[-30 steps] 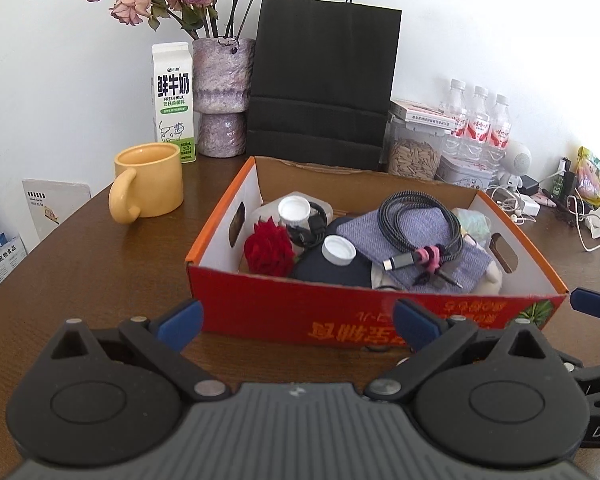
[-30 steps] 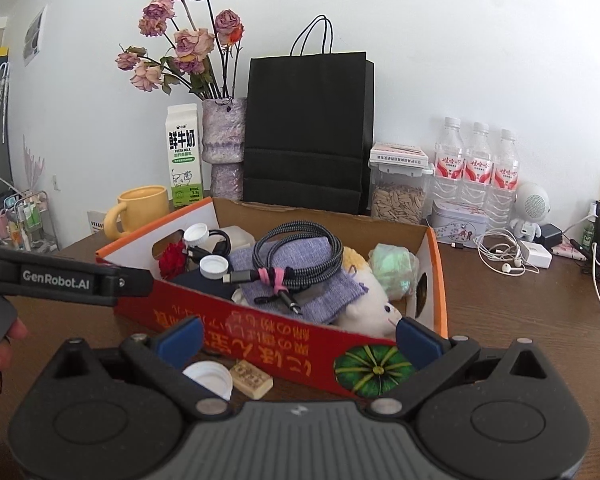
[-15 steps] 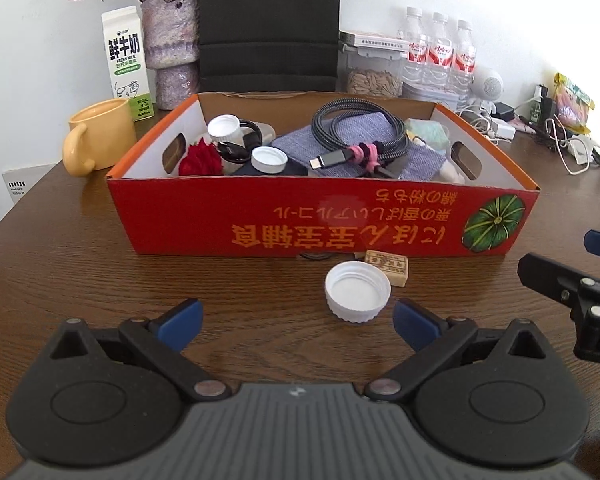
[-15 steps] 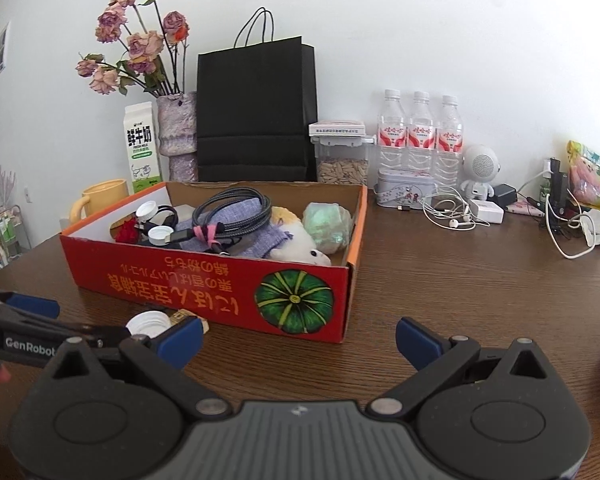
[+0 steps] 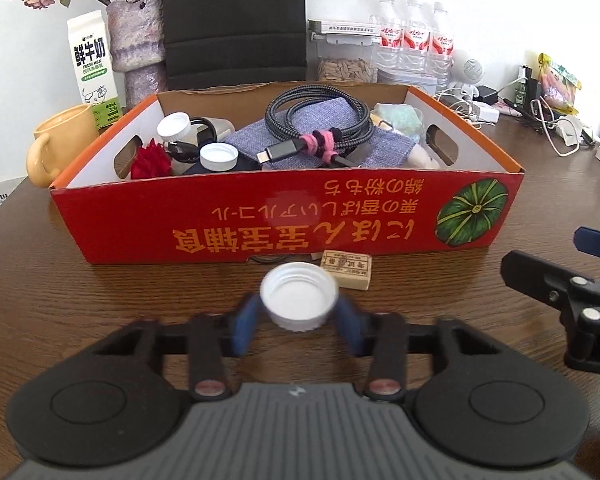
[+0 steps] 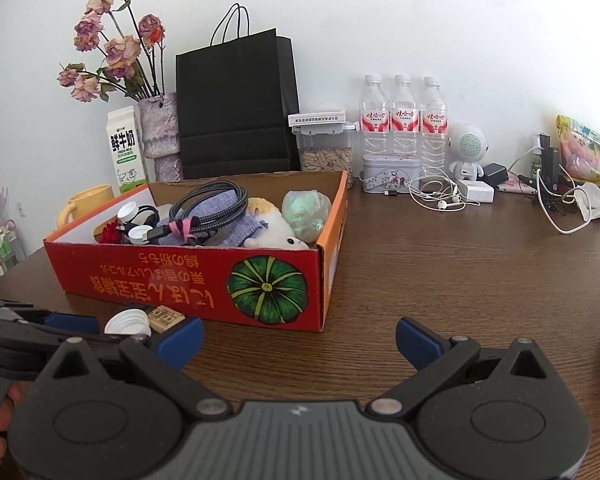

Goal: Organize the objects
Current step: 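Grasp the large white cap with left tool while right grasps the wooden block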

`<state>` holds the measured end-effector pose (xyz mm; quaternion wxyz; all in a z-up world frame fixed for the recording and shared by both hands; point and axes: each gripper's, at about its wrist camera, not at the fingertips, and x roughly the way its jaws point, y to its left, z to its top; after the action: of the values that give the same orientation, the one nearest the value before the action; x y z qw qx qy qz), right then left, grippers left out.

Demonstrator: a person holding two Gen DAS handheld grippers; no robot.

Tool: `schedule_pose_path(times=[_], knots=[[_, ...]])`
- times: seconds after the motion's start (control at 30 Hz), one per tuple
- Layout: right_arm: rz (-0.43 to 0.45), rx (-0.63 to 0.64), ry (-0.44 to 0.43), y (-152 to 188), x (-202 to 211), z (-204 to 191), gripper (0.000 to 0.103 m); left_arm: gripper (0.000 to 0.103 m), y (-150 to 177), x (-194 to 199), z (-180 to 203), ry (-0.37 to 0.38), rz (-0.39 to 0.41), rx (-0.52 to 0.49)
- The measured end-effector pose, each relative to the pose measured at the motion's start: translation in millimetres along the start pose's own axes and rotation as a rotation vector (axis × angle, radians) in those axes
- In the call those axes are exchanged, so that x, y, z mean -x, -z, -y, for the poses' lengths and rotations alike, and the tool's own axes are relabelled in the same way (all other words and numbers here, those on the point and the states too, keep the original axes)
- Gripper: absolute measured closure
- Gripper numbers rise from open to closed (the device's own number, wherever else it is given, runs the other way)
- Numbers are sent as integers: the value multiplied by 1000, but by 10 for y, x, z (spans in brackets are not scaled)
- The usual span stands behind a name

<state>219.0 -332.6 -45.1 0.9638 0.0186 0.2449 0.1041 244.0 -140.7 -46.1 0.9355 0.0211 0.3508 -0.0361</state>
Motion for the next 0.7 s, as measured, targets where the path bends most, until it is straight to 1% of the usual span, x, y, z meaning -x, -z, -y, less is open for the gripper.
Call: schedule_pose_path(times=[0.1,0.2,0.33,0.43,0.57,0.7], knots=[[-10,2,4,13,-22,-15,0,63,6,55,1,16,18,-14],[-17,18,9,29,-47,-53,0,63,-3,111,-59,22,31,-6],[-31,42,13,29,-89,-162,0,63,-15,155,-224,8,44,17],[-56,51,2,24,-160,-306,0,63,-6,178,-392,1,50,40],[-84,76,-15,9,-281,-557,0,63,1,202,-604,-25,62,46],[-110,87,-13,-18,-425,-818,2,62,4,213,-837,-24,73,64]])
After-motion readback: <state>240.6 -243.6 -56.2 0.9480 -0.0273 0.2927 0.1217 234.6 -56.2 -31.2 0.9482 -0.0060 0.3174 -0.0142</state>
